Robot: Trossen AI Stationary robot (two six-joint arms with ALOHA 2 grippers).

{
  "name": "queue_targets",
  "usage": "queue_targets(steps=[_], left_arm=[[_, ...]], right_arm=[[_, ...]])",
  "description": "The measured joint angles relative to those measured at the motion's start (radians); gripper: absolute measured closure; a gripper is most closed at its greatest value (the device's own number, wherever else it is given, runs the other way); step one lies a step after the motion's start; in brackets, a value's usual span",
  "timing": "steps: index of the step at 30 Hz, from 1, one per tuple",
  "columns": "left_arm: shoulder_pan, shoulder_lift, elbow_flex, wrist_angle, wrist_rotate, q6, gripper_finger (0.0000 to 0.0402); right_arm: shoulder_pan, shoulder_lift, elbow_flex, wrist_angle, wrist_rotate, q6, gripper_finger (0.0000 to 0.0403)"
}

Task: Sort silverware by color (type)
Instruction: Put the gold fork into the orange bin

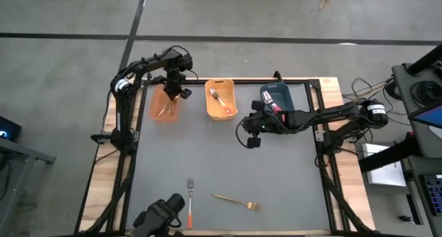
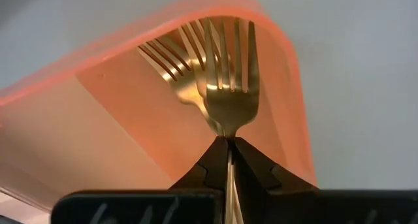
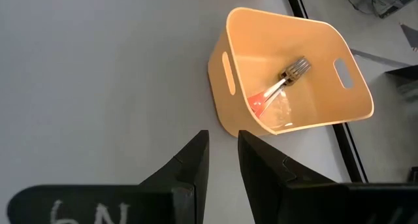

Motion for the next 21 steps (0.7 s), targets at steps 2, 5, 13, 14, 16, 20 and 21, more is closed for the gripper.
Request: queue_targets(steps=[2,5,13,14,16,20,21], left_arm=[[0.000,0.000,0.000,0.005,0.000,0.001,0.0401],[0.000,0.000,0.000,0.009,-0.001,0.003,0.0401],[0.000,0.000,-0.002,0.010,-0.005,0.004,0.0402],[0.000,0.000,-0.002,0.010,-0.005,0.004,0.0402],[0.000,0.000,-0.002,0.012,-0.005,0.004,0.0402],[0.000,0.000,-0.002,0.019,-0.006,0.004,0.0402],[0.000,0.000,-0.002,0.019,-0.006,0.004,0.0402]], right_arm=[[0.000,0.000,0.000,0.000,0.000,-0.001,0.0330],[0.000,0.000,0.000,0.000,0.000,-0.001,0.0330],[0.000,0.000,0.000,0.000,0.000,-0.001,0.0330],[0.000,0.000,0.000,0.000,0.000,-0.001,0.0330],[0.000,0.000,0.000,0.000,0.000,-0.001,0.0330],[0.000,0.000,0.000,0.000,0.000,-0.002,0.0330],[0.000,0.000,0.000,0.000,0.000,-0.002,0.0330]])
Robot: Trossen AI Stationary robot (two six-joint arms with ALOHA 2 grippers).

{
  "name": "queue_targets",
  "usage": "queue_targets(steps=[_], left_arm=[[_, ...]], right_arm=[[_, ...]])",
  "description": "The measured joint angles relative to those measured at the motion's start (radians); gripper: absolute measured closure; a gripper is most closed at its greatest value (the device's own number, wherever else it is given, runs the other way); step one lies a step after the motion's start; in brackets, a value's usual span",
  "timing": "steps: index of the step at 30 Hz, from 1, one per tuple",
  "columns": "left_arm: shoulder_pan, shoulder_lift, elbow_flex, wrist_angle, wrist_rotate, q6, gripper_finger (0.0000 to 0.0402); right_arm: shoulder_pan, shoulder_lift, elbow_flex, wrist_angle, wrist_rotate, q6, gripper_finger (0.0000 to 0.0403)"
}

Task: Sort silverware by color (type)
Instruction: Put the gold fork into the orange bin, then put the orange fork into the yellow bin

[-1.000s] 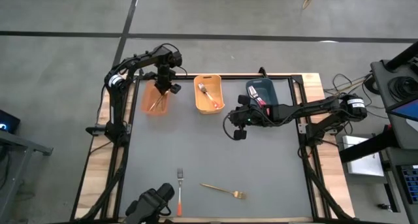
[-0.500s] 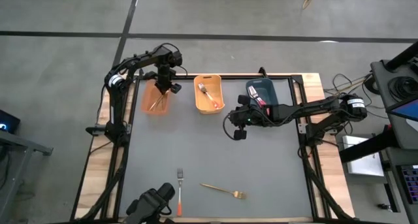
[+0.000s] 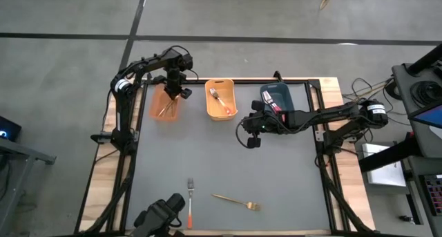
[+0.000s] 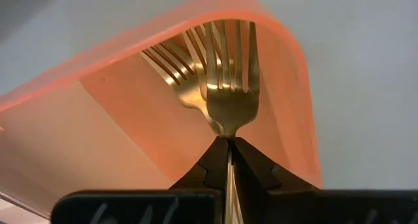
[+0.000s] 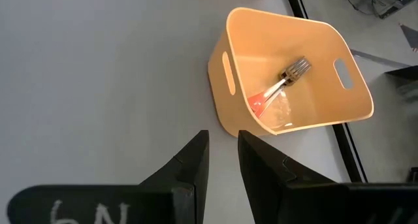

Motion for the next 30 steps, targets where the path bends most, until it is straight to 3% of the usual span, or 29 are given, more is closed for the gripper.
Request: queue_targets(steps=[9,23,30], left_arm=[[0.000,0.000,0.000,0.002,-0.001,0.000,0.0399],[0.000,-0.004,0.000,-0.013,-0.032,0.026,0.0357],[-0.002,-0.072,0.000,-0.037,-0.032,0.072,0.0356]], right_arm=[[0.000,0.000,0.000,0.000,0.000,0.000,0.0330],[0.000,0.000,0.000,0.000,0.000,-0.004,0.0330],[0.000,0.000,0.000,0.000,0.000,-0.003,0.0330]])
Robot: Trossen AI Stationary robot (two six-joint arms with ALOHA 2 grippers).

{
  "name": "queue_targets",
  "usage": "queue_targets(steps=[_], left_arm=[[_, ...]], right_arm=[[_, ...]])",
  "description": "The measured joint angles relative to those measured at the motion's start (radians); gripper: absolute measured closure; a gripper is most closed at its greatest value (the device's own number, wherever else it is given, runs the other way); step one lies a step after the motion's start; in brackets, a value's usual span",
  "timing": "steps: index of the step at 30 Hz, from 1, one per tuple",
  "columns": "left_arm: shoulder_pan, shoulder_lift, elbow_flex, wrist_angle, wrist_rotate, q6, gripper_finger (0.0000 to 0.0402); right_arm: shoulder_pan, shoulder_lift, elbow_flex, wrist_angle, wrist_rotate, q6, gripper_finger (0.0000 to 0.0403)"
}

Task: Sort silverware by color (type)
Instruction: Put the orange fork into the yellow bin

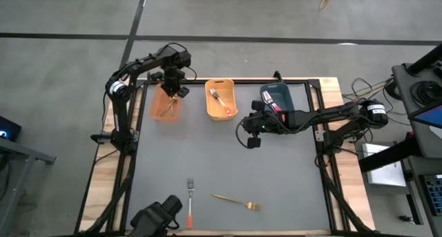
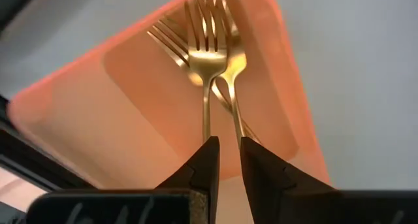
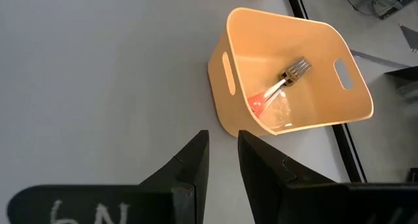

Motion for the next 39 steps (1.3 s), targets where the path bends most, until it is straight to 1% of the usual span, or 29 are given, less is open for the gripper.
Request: queue_targets(steps=[7,10,12,15,19,25,27,29,31,34,39], left_arm=[[-0.009,-0.127,0.000,0.025,-0.009,0.026,0.0356],[-0.043,-0.209,-0.004,0.071,-0.009,0.029,0.0356],[-0.083,-0.277,-0.027,0.133,-0.008,0.027,0.0356],[-0.166,-0.392,-0.089,0.248,-0.008,0.016,0.0356],[-0.301,-0.541,-0.212,0.416,-0.012,-0.012,0.0356],[-0.518,-0.743,-0.443,0.693,-0.015,-0.020,0.0356],[-0.589,-0.798,-0.518,0.788,-0.017,-0.020,0.0356],[-0.655,-0.845,-0.585,0.877,-0.030,-0.028,0.0356],[-0.719,-0.883,-0.646,0.949,-0.079,-0.048,0.0356],[-0.806,-0.926,-0.721,1.011,-0.148,-0.076,0.0356],[-0.922,-0.957,-0.795,1.061,-0.151,-0.081,0.0356]], right_arm=[[0.000,0.000,0.000,0.011,0.000,0.014,0.0330],[0.000,0.000,0.005,0.007,0.000,0.038,0.0330],[0.000,0.000,0.013,0.008,0.000,0.067,0.0330],[0.000,0.000,0.023,0.008,-0.001,0.126,0.0330],[0.001,0.000,0.030,0.009,-0.011,0.221,0.0330],[0.026,0.001,0.030,0.009,-0.132,0.352,0.0330],[0.046,0.001,0.030,0.010,-0.141,0.394,0.0330],[0.070,0.001,0.031,0.015,-0.141,0.434,0.0330],[0.100,0.002,0.043,0.014,-0.140,0.467,0.0330],[0.150,0.011,0.076,0.016,-0.140,0.511,0.0330],[0.215,0.045,0.154,0.013,-0.135,0.524,0.0330]])
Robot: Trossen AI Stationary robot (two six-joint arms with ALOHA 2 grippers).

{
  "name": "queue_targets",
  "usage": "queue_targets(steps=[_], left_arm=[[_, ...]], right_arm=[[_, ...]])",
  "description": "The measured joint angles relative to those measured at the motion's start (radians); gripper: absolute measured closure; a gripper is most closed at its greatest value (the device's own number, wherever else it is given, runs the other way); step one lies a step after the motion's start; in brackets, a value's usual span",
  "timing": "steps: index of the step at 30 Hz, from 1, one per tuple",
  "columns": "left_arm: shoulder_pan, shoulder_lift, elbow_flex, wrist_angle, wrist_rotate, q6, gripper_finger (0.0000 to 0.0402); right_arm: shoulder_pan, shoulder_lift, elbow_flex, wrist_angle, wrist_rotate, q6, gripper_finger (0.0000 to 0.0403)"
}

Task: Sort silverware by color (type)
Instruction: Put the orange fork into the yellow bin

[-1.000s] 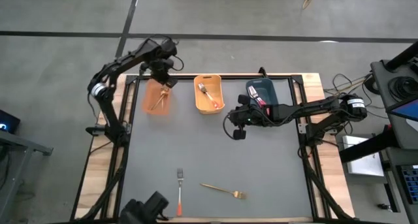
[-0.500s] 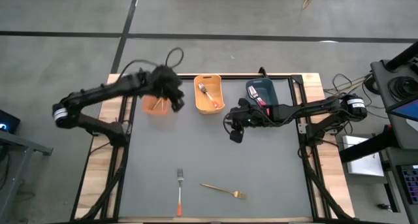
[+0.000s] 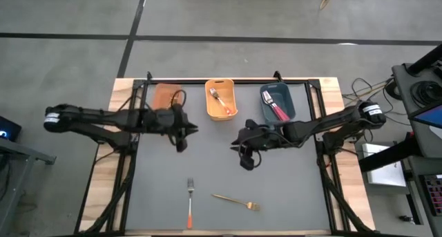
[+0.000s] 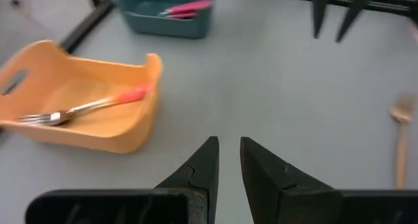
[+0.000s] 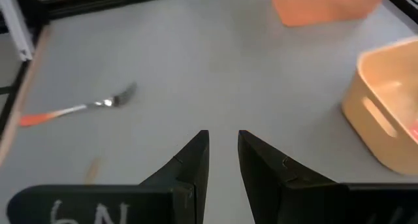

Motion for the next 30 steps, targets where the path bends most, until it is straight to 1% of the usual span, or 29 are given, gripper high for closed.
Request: queue_targets(steps=[7,14,19,25,28,30], left_arm=[[-0.113,0.012,-0.018,0.016,0.000,-0.002,0.0356],[-0.172,0.030,-0.019,0.011,0.001,-0.002,0.0356],[-0.209,0.031,-0.019,-0.043,0.003,-0.008,0.0356],[-0.272,0.042,-0.041,-0.070,0.123,-0.041,0.0356],[-0.312,0.044,-0.072,-0.071,0.135,-0.053,0.0356],[-0.335,0.046,-0.095,-0.070,0.136,-0.069,0.0356]], right_arm=[[0.068,0.076,0.115,-0.064,-0.005,0.046,0.0330],[0.132,0.182,0.216,-0.156,-0.005,0.187,0.0330],[0.170,0.287,0.327,-0.245,-0.006,0.296,0.0330],[0.201,0.423,0.482,-0.398,-0.006,0.351,0.0330],[0.214,0.476,0.545,-0.447,-0.010,0.358,0.0330],[0.221,0.502,0.573,-0.462,-0.034,0.367,0.0330]])
